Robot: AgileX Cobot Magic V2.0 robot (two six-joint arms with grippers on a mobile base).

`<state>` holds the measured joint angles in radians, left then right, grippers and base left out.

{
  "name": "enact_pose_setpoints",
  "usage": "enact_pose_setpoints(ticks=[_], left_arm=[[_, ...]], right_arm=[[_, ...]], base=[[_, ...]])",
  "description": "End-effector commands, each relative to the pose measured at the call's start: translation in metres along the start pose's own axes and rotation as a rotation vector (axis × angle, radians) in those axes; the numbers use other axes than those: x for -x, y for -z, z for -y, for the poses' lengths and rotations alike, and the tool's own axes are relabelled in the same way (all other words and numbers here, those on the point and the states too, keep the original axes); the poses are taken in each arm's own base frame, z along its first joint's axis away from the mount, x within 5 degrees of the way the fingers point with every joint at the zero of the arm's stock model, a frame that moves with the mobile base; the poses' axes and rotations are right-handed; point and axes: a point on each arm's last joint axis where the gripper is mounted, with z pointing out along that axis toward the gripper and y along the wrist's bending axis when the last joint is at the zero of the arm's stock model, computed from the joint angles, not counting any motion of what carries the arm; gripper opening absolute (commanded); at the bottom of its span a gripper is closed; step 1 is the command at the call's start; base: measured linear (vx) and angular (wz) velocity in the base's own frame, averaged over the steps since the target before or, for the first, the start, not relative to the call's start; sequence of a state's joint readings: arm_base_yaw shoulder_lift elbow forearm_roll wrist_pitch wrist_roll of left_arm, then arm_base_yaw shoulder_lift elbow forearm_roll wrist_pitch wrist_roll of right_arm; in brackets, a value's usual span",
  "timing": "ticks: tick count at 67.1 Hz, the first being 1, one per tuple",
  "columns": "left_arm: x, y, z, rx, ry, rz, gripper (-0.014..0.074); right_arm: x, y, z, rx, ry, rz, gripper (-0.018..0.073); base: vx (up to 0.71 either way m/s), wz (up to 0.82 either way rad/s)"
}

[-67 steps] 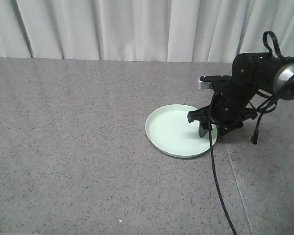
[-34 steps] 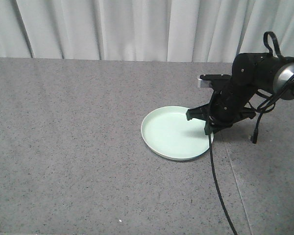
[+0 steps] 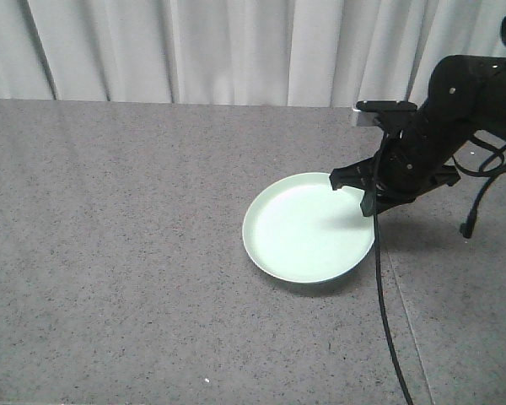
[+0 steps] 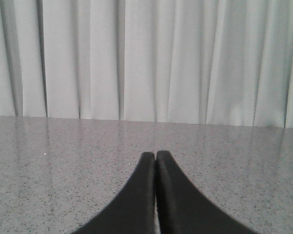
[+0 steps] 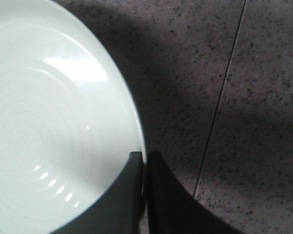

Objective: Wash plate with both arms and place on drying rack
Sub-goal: 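Close the right gripper on the plate rim and lift it up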

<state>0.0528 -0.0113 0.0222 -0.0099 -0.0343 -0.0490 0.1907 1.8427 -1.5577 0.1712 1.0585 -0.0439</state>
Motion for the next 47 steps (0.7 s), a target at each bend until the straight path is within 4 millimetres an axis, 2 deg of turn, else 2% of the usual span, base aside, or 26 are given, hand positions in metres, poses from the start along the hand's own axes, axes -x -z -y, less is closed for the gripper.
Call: enact_pose_setpoints(ticks=[1,11,22,33,47], left_arm=[[0.017,0.002,0.001,-0.005,0.013,0.114,-0.0006],[0.017,0.002,0.001,-0.005,0.013,0.114,-0.0006],[0.017,0.002,0.001,-0.005,0.013,0.114,-0.0006],[0.017,0.002,0.001,-0.005,0.013,0.114,-0.0006],[0.017,0.002,0.001,-0.005,0.013,0.114,-0.0006]], right_arm=[[-0.008,0.040,-0.009,0.061,0.026,0.132,-0.0003],[-0.035,0.054,-0.018,0.140,0.054,0.177,-0.0002],[-0.061,0.058,-0.023,0.207,0.072,0.190,-0.0002],[-0.083,0.053,-0.030,0.254,0.081,0.183,-0.0002],[-0.101,0.041,-0.059,0.277,0.155,0.178,-0.0002]], base=[[0.00,0.00],[0.00,0.00],[0.00,0.00],[0.00,0.00],[0.00,0.00]])
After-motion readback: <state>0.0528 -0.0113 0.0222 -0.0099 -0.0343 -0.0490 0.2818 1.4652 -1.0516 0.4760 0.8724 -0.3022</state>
